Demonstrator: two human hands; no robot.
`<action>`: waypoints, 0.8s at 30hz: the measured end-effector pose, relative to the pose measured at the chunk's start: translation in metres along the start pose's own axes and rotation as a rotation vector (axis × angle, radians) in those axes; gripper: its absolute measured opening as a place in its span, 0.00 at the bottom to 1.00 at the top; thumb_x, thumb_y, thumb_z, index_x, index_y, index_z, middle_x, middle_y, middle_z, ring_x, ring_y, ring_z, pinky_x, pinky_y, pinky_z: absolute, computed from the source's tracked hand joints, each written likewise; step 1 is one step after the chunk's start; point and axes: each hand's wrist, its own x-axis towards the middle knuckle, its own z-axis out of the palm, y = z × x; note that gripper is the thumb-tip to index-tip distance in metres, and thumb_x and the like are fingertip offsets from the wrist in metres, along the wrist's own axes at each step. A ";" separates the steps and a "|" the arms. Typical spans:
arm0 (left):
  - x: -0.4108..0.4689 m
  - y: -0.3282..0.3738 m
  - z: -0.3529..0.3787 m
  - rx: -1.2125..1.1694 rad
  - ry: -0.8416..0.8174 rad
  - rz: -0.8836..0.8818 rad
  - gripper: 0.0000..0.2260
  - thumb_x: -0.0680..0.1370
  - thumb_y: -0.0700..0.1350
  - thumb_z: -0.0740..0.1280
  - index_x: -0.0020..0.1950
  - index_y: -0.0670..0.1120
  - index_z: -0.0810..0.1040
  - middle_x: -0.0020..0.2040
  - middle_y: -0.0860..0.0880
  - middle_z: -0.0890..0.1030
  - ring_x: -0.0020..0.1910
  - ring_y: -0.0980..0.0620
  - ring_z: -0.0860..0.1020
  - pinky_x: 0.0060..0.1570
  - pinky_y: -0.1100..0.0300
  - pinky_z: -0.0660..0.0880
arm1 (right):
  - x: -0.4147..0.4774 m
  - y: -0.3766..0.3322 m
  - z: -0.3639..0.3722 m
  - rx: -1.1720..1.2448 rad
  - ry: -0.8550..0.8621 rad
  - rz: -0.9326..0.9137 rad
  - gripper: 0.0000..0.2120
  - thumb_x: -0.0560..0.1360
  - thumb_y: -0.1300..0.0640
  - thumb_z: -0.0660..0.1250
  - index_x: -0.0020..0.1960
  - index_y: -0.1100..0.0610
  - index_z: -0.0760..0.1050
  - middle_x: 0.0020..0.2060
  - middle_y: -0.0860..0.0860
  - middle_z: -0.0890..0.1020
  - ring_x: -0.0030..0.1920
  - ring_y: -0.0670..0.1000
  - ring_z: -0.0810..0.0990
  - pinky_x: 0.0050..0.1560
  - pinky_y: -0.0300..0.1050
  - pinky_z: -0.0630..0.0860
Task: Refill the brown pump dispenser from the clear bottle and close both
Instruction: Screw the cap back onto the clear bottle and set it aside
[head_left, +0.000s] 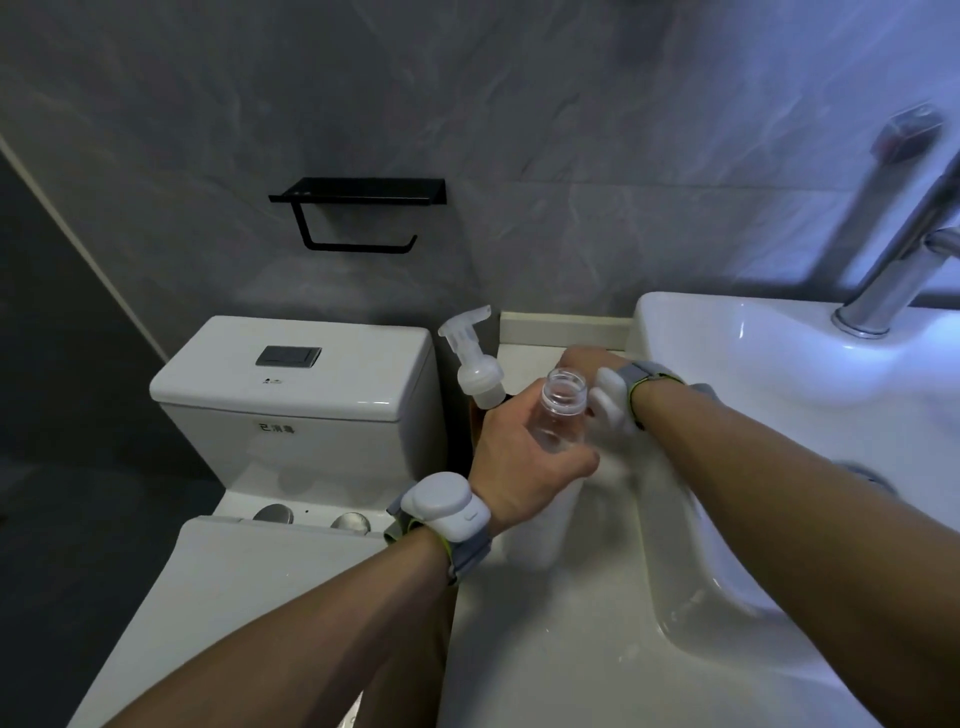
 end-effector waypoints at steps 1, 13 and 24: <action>0.000 0.001 0.000 0.006 -0.006 -0.006 0.14 0.62 0.41 0.73 0.40 0.57 0.75 0.38 0.52 0.79 0.40 0.52 0.78 0.45 0.53 0.78 | -0.007 0.002 -0.008 0.047 0.023 -0.019 0.04 0.73 0.64 0.67 0.43 0.60 0.80 0.38 0.55 0.80 0.42 0.54 0.76 0.42 0.40 0.70; 0.009 0.020 0.012 0.140 0.050 -0.138 0.11 0.67 0.39 0.74 0.47 0.44 0.77 0.42 0.48 0.80 0.42 0.49 0.78 0.48 0.54 0.77 | -0.068 0.021 -0.062 0.420 0.263 -0.055 0.05 0.67 0.58 0.76 0.43 0.56 0.84 0.32 0.53 0.82 0.34 0.51 0.79 0.40 0.43 0.81; 0.007 0.019 0.012 0.152 0.080 -0.167 0.11 0.68 0.40 0.74 0.47 0.45 0.76 0.38 0.52 0.79 0.37 0.54 0.77 0.41 0.62 0.74 | -0.102 -0.022 -0.071 0.337 0.258 -0.207 0.08 0.69 0.55 0.75 0.46 0.57 0.85 0.36 0.53 0.84 0.26 0.42 0.78 0.28 0.31 0.76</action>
